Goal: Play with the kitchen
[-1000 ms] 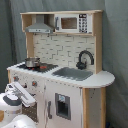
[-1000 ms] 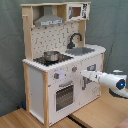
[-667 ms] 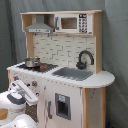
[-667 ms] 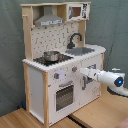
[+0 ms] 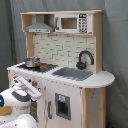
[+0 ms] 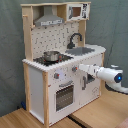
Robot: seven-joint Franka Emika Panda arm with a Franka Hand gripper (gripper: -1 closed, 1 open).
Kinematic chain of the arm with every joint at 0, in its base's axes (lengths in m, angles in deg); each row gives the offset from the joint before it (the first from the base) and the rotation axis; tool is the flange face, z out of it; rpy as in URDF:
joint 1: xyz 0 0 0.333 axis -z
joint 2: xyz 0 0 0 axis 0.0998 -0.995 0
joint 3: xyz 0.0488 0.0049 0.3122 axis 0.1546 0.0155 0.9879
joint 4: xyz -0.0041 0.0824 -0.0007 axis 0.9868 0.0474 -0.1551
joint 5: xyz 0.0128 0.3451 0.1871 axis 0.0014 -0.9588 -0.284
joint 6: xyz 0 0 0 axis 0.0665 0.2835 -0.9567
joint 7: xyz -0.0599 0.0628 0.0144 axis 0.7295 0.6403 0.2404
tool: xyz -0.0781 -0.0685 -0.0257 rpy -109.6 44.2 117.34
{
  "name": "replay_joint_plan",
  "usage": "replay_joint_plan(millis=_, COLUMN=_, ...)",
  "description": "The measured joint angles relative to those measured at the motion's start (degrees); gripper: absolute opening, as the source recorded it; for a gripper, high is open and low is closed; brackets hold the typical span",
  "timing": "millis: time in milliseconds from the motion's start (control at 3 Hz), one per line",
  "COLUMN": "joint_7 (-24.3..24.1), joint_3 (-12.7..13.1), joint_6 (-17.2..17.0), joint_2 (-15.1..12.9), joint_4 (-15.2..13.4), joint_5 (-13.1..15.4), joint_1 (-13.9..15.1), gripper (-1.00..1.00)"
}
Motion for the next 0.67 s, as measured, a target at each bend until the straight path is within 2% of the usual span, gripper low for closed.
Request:
replay_joint_plan(millis=333, joint_7=0.0, joint_3=0.8, joint_6=0.2, joint_2=0.0, joint_4=4.9, joint_5=0.1, joint_1=3.4, gripper=1.0)
replay_joint_plan(millis=667, joint_7=-1.6, joint_3=1.5, joint_6=0.2, joint_2=-0.2, joint_4=7.8, joint_5=0.0, joint_1=8.0, gripper=1.0)
